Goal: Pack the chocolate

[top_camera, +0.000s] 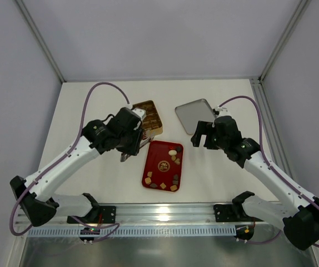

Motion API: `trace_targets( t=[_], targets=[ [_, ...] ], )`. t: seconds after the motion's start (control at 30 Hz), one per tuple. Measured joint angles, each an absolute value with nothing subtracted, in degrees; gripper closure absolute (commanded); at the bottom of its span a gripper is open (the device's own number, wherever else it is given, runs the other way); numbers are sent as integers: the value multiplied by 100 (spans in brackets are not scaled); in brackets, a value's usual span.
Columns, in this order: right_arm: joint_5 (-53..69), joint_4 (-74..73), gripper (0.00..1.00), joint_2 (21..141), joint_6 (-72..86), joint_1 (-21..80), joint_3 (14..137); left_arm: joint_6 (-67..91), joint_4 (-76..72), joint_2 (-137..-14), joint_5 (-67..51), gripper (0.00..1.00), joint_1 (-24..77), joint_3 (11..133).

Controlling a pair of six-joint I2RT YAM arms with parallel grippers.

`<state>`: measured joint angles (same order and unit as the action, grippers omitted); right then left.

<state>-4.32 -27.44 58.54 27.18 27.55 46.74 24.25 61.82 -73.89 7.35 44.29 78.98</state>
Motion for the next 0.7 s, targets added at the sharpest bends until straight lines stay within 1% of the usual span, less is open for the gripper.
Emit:
trace_targets(
  t=[0.13, 0.33, 0.5, 0.7],
  targets=[
    [-429, -2742, 0, 5854, 2735, 2755, 4672, 2668, 6510, -6910, 690, 63, 4705, 7352],
    [-432, -2740, 0, 5850, 2753, 2755, 4672, 3070, 6709, -6501, 585, 62, 5190, 6866],
    [-434, -2742, 0, 5848, 2777, 2755, 4659, 3380, 6720, -6368, 447, 62, 5422, 6458],
    [-434, -2738, 0, 5833, 2816, 2755, 4600, 3590, 6707, -6357, 414, 62, 5594, 6346]
  ],
)
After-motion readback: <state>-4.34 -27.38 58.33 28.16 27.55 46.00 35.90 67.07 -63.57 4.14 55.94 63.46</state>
